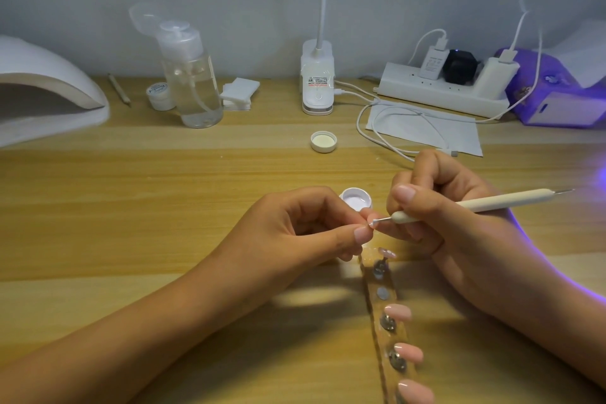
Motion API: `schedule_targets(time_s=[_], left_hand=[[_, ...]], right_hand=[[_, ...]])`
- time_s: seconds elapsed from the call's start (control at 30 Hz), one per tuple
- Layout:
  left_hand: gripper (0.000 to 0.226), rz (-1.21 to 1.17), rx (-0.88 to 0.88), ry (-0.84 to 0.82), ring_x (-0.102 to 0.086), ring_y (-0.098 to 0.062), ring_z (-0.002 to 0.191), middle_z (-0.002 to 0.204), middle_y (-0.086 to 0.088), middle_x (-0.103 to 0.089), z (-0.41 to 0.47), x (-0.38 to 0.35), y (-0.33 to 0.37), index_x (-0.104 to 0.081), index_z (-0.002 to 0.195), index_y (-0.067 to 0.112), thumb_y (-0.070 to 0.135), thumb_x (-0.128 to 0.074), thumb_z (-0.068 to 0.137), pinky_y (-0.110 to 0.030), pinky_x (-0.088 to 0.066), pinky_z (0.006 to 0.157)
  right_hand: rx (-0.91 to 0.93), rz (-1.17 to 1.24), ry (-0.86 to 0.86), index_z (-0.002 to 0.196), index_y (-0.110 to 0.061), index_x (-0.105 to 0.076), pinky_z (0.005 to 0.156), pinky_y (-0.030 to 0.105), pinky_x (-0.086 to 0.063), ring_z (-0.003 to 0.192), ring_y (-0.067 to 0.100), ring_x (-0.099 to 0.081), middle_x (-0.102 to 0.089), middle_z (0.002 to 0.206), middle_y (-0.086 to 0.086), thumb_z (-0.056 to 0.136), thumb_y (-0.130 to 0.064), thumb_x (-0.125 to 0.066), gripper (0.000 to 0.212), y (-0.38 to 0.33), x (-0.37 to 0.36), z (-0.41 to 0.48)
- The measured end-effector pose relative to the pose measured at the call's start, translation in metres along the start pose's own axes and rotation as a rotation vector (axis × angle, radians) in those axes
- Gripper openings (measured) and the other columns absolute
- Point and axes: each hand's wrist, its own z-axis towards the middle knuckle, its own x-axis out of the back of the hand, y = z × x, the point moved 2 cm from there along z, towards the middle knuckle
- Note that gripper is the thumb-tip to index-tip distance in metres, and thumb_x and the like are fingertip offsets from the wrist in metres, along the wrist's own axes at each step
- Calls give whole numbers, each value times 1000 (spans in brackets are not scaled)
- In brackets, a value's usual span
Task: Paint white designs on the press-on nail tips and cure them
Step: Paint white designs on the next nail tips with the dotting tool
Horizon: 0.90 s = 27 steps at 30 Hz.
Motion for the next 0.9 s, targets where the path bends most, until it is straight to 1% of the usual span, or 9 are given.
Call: schedule_targets(time_s=[0.1,0.2,0.27,0.43,0.57,0.63,0.67,0.73,0.9], left_hand=[[8,-11,-1,-6,-63,-6,65,69,4,-69,0,-1,0,-73,74,21,29,-73,72,-16,-51,66],[1,-4,-1,-2,-63,-5,65,69,3,-69,1,-1,0,-73,75,22,23,-73,75,-15,-50,65],[3,5,-1,-1,-63,-5,65,68,4,-69,1,-1,-1,-73,76,22,19,-72,76,-16,-51,65],[3,10,3,-5,-63,-6,66,69,4,-69,1,0,-2,-73,77,22,19,-72,77,-17,-52,66],[2,11,-1,-9,-63,-5,66,69,4,-69,1,0,-2,-73,78,21,19,-72,77,-17,-51,67],[2,10,1,-7,-63,-5,67,69,4,-69,1,0,-3,-73,78,21,20,-72,77,-17,-51,67],[1,4,4,-8,-63,-5,67,69,4,-69,2,0,-3,-73,78,21,21,-73,77,-17,-51,67],[6,-2,4,-10,-63,-5,67,70,4,-70,1,0,-2,-73,79,19,24,-75,75,-17,-52,67],[5,-12,-1,1,-63,-5,65,68,3,-69,1,-1,-1,-72,74,14,20,-72,74,-16,-51,65]], right_hand=[[1,-15,4,57,-20,-53,61,20,-53,51,4,-51,-52,57,-2,68,-10,-76,28,0,-1,0],[-1,-24,2,57,-21,-52,61,20,-52,51,4,-51,-52,57,-3,69,-13,-74,26,-1,-1,0],[0,-31,0,58,-21,-53,62,21,-53,52,4,-52,-53,58,-3,69,-10,-76,28,-1,0,0],[4,-16,-7,59,-20,-52,62,20,-52,54,5,-54,-52,58,-2,72,-16,-67,21,0,0,0],[10,-22,7,58,-20,-52,60,19,-52,52,6,-51,-51,56,-2,72,-6,-71,28,1,1,0],[6,-28,10,57,-20,-52,60,20,-52,52,5,-51,-51,56,-3,75,-8,-68,26,2,2,0],[4,-32,5,58,-20,-52,61,20,-52,52,5,-51,-52,57,-3,75,-7,-70,28,2,2,1],[4,-41,-4,58,-22,-53,62,20,-52,52,5,-50,-53,58,-4,73,-14,-70,23,2,2,1],[-18,11,1,58,-22,-53,64,22,-54,51,6,-46,-49,56,-4,72,-19,-67,20,2,3,1]])
